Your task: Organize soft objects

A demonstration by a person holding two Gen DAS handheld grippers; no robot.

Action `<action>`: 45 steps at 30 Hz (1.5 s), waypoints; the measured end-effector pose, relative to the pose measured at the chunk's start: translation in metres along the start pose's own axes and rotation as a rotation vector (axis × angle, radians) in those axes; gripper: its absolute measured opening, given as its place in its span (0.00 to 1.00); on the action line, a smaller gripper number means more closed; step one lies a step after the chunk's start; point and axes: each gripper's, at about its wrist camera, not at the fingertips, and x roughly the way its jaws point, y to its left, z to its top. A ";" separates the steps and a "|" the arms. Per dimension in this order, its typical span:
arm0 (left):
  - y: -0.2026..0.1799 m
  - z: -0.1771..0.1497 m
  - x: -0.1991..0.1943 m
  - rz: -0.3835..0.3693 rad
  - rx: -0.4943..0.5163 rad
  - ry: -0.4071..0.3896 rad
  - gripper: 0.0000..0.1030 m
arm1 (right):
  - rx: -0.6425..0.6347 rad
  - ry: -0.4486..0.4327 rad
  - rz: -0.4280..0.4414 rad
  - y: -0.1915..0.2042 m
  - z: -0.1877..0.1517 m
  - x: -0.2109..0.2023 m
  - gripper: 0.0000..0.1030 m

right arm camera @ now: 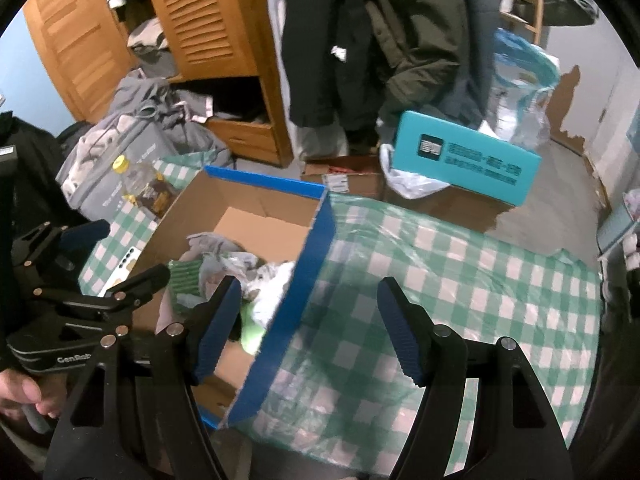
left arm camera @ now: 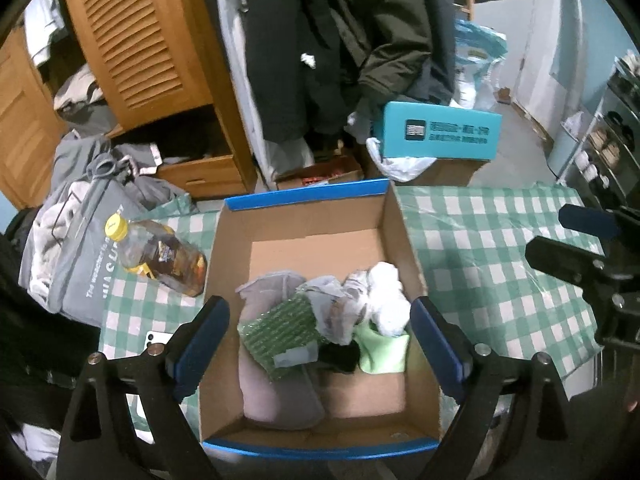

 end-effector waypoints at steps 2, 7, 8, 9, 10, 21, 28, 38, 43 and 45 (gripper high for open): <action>-0.005 0.000 -0.005 -0.003 0.008 -0.012 0.95 | 0.018 -0.008 -0.005 -0.007 -0.003 -0.006 0.68; -0.016 0.001 -0.018 -0.020 0.023 -0.034 0.98 | 0.043 -0.033 -0.025 -0.024 -0.012 -0.019 0.68; -0.019 0.001 -0.020 -0.019 0.029 -0.038 0.98 | 0.049 -0.037 -0.027 -0.027 -0.014 -0.022 0.68; -0.022 0.001 -0.023 -0.018 0.036 -0.045 0.98 | 0.053 -0.041 -0.028 -0.030 -0.015 -0.025 0.69; -0.025 0.001 -0.025 -0.019 0.042 -0.051 0.98 | 0.054 -0.042 -0.030 -0.032 -0.016 -0.027 0.68; -0.040 0.004 -0.028 -0.008 0.057 -0.073 0.98 | 0.052 -0.088 -0.083 -0.044 -0.023 -0.045 0.69; -0.043 0.007 -0.024 0.007 0.057 -0.074 0.98 | 0.072 -0.065 -0.094 -0.052 -0.025 -0.037 0.69; -0.046 0.005 -0.021 0.012 0.078 -0.057 0.98 | 0.073 -0.064 -0.093 -0.054 -0.026 -0.036 0.69; -0.044 0.006 -0.022 0.012 0.073 -0.059 0.98 | 0.067 -0.070 -0.089 -0.051 -0.024 -0.037 0.69; -0.044 0.006 -0.021 0.012 0.074 -0.058 0.98 | 0.063 -0.070 -0.087 -0.050 -0.024 -0.038 0.69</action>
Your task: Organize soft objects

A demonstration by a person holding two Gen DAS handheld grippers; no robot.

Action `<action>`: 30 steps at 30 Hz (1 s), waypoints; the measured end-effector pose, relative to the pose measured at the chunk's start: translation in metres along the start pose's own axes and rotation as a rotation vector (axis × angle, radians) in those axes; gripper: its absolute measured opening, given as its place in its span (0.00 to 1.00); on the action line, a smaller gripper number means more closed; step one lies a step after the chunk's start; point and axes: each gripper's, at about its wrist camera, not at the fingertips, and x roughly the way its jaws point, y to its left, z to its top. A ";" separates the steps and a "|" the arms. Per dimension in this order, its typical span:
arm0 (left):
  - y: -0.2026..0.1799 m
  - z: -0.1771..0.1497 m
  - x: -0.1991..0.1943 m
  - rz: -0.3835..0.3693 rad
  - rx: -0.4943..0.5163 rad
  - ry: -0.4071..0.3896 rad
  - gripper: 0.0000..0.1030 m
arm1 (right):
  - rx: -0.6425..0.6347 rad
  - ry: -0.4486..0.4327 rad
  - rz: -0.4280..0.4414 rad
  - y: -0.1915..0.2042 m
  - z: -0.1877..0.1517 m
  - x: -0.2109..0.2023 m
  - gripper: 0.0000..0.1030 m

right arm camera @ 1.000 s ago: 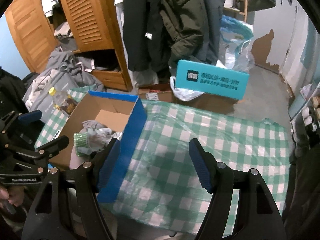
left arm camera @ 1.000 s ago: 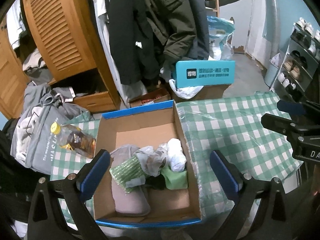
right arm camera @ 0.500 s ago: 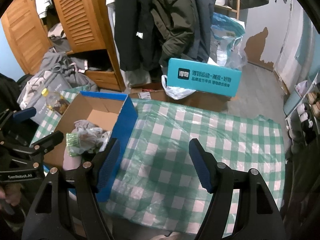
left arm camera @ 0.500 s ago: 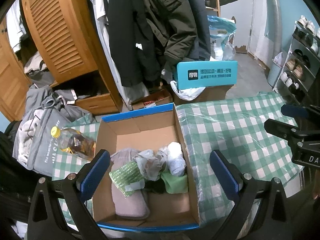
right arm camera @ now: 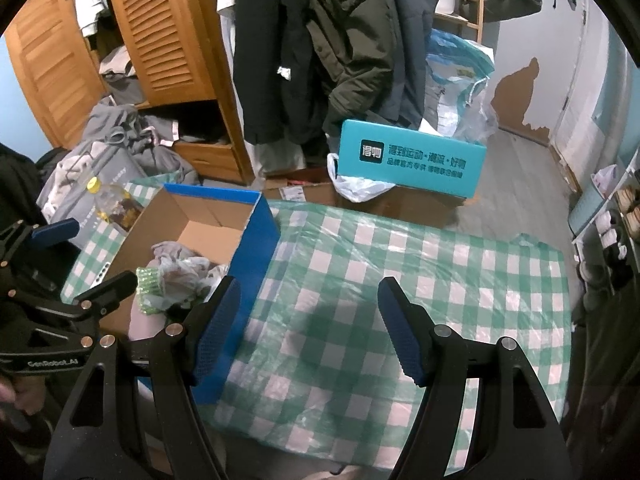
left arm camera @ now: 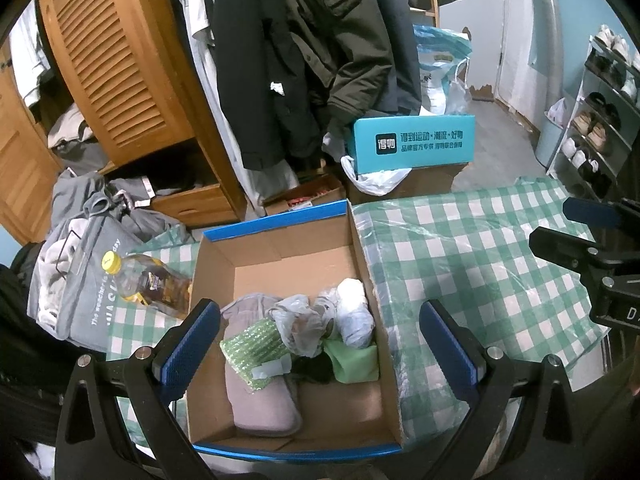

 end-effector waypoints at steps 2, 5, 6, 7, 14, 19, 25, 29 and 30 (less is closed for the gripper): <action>0.000 0.000 0.000 -0.001 0.001 -0.001 0.98 | 0.001 0.001 -0.001 0.001 0.000 0.000 0.69; 0.001 0.000 0.000 0.001 0.001 -0.002 0.98 | 0.001 0.005 -0.004 0.002 0.000 0.000 0.69; 0.000 0.000 0.000 0.001 0.001 0.000 0.98 | 0.000 0.005 -0.004 0.003 0.001 0.000 0.69; 0.000 0.000 0.000 0.001 0.000 0.000 0.98 | -0.001 0.006 -0.003 0.003 0.001 0.000 0.69; 0.002 0.000 0.000 -0.001 -0.001 0.002 0.98 | -0.001 0.005 -0.001 0.003 0.000 0.001 0.69; 0.001 0.000 0.000 -0.001 -0.001 0.001 0.98 | 0.001 0.006 -0.004 0.003 0.000 0.000 0.69; 0.001 0.000 0.000 -0.001 0.001 0.001 0.98 | 0.000 0.004 -0.003 0.003 0.001 0.000 0.69; 0.002 -0.001 -0.001 -0.002 -0.001 0.002 0.98 | 0.000 0.006 -0.003 0.004 0.001 0.001 0.69; 0.001 -0.001 0.000 -0.001 -0.001 0.001 0.98 | 0.001 0.006 -0.004 0.004 0.000 0.000 0.69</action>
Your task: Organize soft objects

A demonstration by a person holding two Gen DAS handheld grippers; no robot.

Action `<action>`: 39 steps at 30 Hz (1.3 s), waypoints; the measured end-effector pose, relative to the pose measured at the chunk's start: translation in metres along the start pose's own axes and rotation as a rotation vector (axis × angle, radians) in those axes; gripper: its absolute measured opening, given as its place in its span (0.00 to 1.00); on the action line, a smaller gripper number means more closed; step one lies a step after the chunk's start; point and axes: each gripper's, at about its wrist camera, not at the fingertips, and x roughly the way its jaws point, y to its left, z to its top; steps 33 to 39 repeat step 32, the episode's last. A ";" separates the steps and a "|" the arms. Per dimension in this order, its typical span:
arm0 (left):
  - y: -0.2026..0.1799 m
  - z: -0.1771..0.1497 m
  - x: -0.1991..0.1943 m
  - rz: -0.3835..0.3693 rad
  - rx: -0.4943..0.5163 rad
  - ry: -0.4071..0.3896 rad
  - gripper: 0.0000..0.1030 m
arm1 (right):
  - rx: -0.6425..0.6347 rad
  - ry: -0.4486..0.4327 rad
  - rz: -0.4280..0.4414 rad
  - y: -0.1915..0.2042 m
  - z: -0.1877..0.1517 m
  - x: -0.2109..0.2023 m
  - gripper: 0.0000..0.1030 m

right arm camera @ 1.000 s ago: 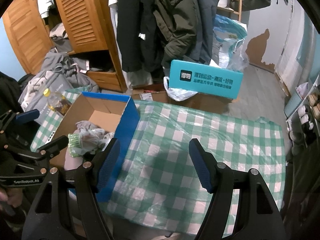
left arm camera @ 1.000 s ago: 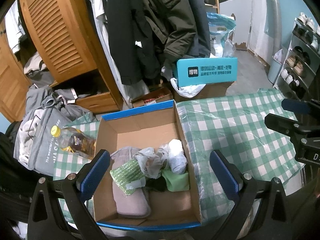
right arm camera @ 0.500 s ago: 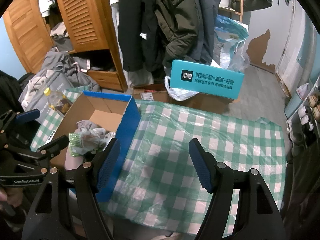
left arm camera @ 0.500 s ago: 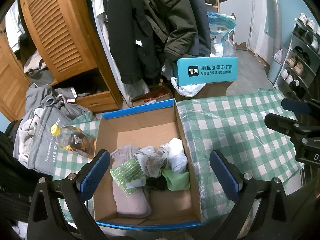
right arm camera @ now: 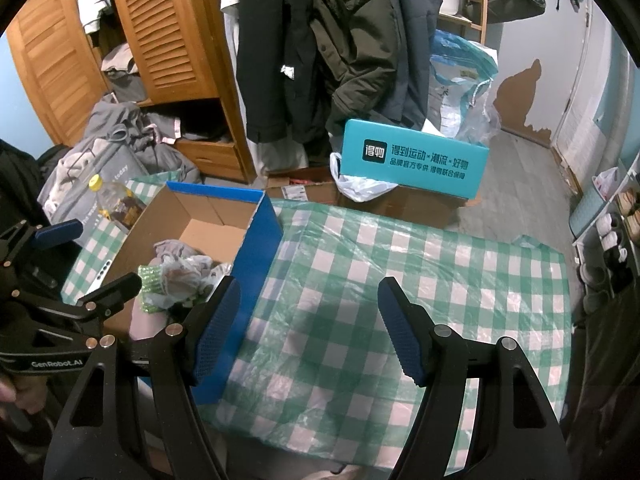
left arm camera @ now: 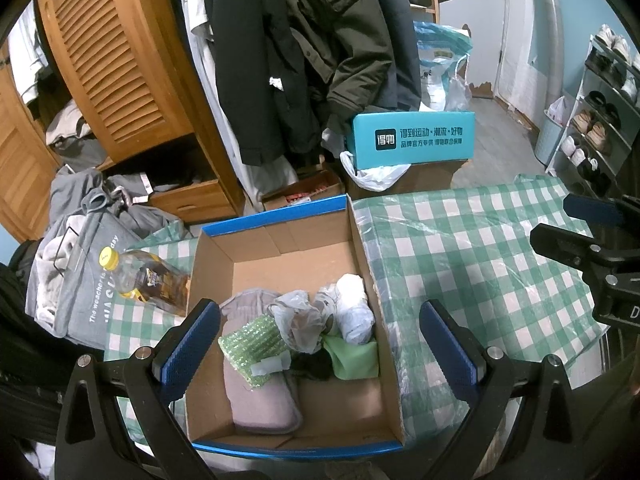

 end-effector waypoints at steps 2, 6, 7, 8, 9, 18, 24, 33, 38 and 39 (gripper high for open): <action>0.000 0.000 0.000 0.000 0.000 0.001 0.98 | -0.001 0.000 0.000 0.000 0.000 0.000 0.69; 0.000 0.000 -0.001 0.000 0.000 0.001 0.98 | 0.000 0.000 0.000 0.000 0.000 0.000 0.69; 0.000 0.000 0.000 0.001 0.001 0.000 0.98 | 0.000 0.000 0.001 0.000 0.000 0.000 0.69; 0.000 0.000 0.000 0.001 0.001 0.001 0.98 | 0.000 0.000 0.002 0.000 0.000 0.000 0.69; 0.000 0.000 0.000 0.002 0.001 0.001 0.98 | 0.000 -0.001 0.003 0.001 0.000 0.000 0.69; 0.000 -0.001 -0.001 -0.003 0.001 -0.002 0.98 | 0.000 0.001 0.000 0.001 0.000 0.000 0.69; 0.000 -0.003 -0.002 -0.005 0.004 -0.003 0.98 | 0.001 -0.001 0.000 0.001 0.001 -0.001 0.69; 0.000 -0.004 -0.002 -0.006 -0.002 0.003 0.98 | 0.001 0.000 0.001 0.001 0.001 0.000 0.69; 0.000 -0.004 -0.002 -0.006 -0.002 0.003 0.98 | 0.001 0.000 0.001 0.001 0.001 0.000 0.69; 0.000 -0.004 -0.002 -0.006 -0.002 0.003 0.98 | 0.001 0.000 0.001 0.001 0.001 0.000 0.69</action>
